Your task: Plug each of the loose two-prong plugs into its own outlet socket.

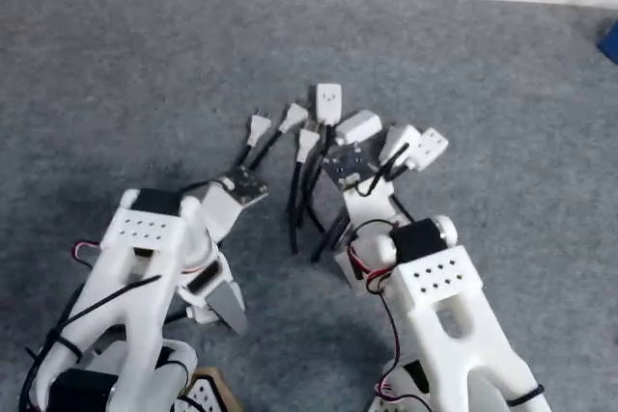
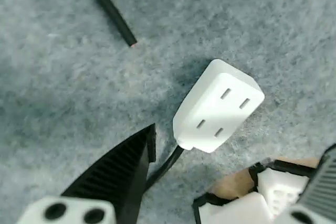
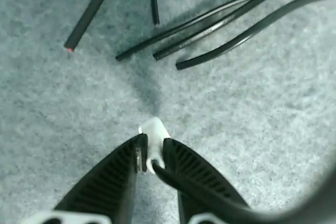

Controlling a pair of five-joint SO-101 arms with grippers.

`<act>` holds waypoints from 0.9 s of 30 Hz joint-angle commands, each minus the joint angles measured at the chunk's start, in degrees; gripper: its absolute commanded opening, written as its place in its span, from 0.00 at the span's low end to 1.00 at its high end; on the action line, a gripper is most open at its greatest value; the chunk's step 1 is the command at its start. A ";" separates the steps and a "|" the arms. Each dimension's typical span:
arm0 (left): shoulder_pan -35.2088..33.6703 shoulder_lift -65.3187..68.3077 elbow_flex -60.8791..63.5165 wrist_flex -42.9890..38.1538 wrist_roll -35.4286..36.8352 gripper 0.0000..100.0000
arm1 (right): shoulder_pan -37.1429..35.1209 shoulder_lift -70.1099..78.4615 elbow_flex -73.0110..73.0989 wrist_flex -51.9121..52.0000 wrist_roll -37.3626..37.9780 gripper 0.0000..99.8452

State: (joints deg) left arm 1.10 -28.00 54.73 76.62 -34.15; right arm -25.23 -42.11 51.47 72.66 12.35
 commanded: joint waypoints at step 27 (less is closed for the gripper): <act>3.30 11.47 1.80 -11.60 -9.32 0.21 | 0.66 -2.15 0.22 -1.01 -0.09 0.01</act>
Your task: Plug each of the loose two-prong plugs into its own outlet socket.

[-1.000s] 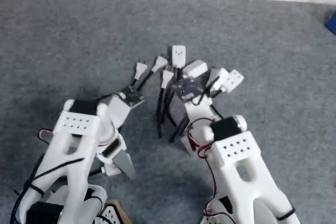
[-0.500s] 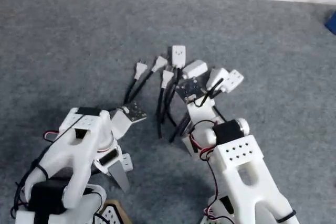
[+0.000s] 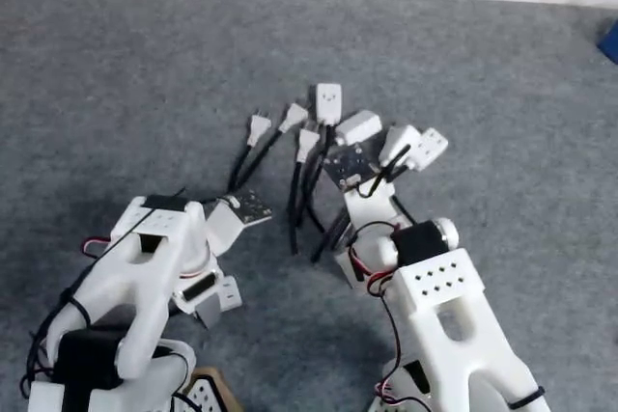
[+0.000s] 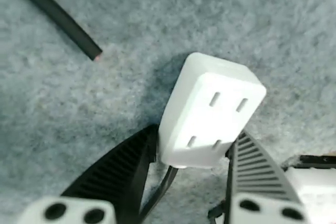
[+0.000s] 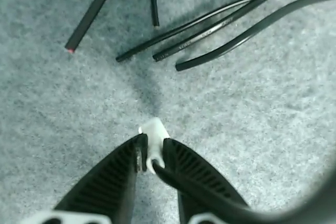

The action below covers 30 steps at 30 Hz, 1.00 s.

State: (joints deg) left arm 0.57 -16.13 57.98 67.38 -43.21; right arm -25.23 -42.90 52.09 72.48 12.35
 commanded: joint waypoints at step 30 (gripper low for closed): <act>11.82 0.13 -9.80 5.71 4.22 0.30 | 0.66 -1.36 -0.22 -0.84 -0.09 0.01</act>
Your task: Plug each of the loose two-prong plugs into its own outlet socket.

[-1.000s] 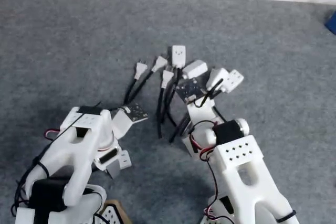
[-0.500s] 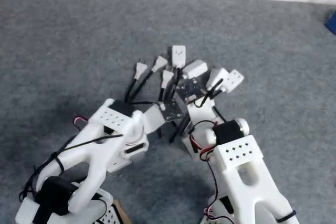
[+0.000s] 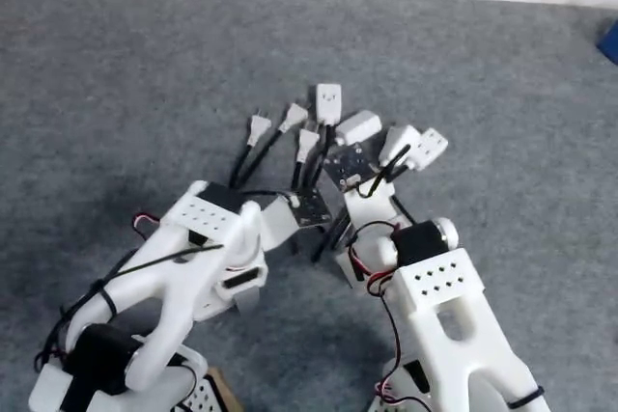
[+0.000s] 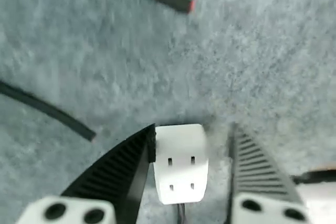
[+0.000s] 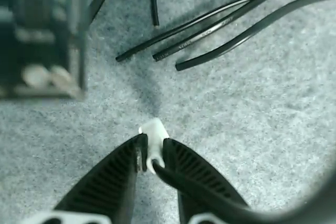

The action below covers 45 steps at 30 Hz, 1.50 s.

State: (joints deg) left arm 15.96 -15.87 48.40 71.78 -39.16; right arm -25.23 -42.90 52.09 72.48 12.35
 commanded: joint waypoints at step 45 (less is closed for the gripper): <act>3.82 18.68 -18.51 -4.22 -2.81 0.01 | 0.66 -1.36 -0.22 -0.92 -0.09 0.01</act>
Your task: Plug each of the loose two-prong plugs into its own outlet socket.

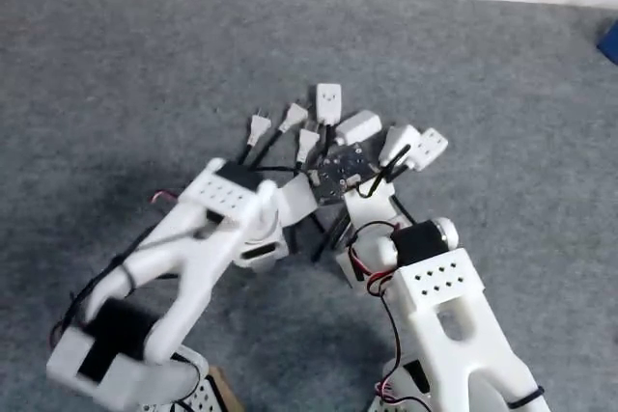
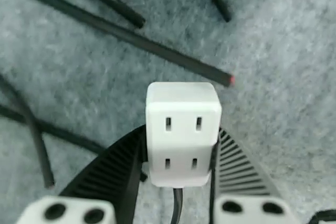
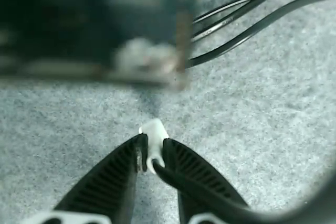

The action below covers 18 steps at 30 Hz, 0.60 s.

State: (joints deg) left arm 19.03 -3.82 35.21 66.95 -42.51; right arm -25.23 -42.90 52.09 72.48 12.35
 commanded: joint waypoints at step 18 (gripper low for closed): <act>-0.48 5.41 -16.66 11.34 9.58 0.27 | 0.57 -1.10 -0.22 -1.19 -0.09 0.01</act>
State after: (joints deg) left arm 18.86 6.29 20.26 76.00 -33.36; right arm -25.23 -42.90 52.09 72.40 12.35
